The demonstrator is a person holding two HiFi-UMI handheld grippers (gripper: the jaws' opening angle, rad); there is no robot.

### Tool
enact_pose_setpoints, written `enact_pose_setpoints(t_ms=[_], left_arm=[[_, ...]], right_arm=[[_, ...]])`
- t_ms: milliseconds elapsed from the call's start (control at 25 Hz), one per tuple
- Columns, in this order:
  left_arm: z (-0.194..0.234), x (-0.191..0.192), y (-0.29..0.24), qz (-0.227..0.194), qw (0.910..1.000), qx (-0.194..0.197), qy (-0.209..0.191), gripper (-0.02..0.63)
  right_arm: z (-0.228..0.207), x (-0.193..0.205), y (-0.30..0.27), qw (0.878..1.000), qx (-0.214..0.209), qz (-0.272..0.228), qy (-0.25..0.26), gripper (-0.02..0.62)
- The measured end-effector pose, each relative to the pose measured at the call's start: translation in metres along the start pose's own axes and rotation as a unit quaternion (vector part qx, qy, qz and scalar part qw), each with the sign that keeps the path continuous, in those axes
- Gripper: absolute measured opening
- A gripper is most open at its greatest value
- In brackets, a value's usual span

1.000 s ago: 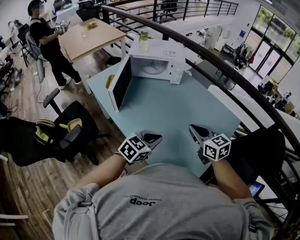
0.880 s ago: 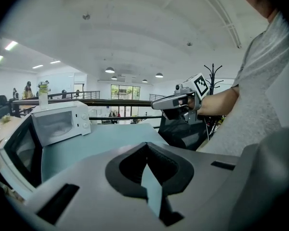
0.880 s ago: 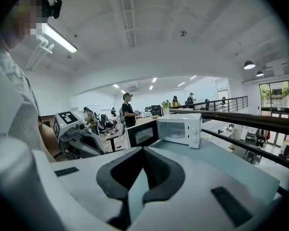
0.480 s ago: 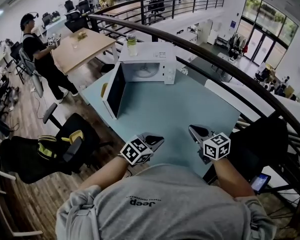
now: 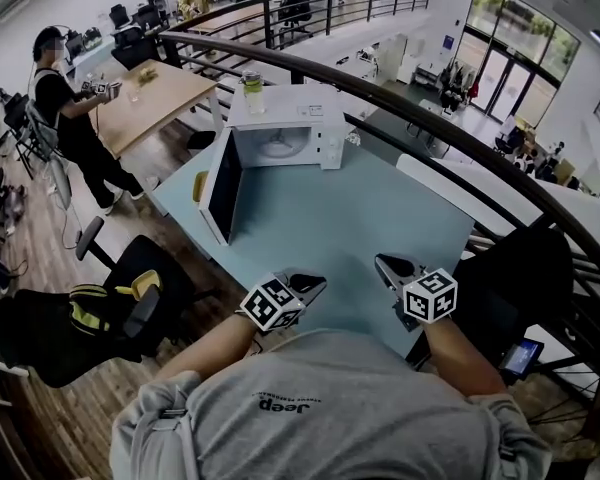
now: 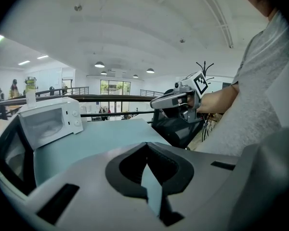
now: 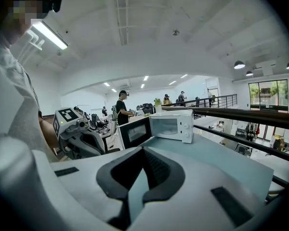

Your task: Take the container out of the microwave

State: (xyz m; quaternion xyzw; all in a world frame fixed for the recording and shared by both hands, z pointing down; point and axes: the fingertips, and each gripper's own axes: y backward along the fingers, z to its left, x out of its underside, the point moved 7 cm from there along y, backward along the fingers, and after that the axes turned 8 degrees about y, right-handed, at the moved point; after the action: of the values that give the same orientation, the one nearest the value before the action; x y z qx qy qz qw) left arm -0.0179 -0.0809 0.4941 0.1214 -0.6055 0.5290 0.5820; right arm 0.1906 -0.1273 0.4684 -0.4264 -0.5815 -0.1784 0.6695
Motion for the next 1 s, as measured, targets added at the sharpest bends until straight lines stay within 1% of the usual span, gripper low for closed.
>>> enact_pose_setpoints(t_ms=[360, 600, 1000], left_arm=[[0.019, 0.011, 0.003, 0.01, 0.9994, 0.033, -0.002, 0.018], [0.028, 0.023, 0.009, 0.016, 0.9987, 0.048, 0.001, 0.018], [0.025, 0.041, 0.025, 0.026, 0.9985, 0.048, 0.005, 0.018]], right_arm=[[0.014, 0.004, -0.014, 0.999, 0.024, 0.022, -0.012, 0.017], [0.032, 0.005, -0.024, 0.999, 0.028, 0.039, -0.011, 0.017], [0.052, 0.011, -0.031, 0.999, 0.023, 0.041, -0.019, 0.017]])
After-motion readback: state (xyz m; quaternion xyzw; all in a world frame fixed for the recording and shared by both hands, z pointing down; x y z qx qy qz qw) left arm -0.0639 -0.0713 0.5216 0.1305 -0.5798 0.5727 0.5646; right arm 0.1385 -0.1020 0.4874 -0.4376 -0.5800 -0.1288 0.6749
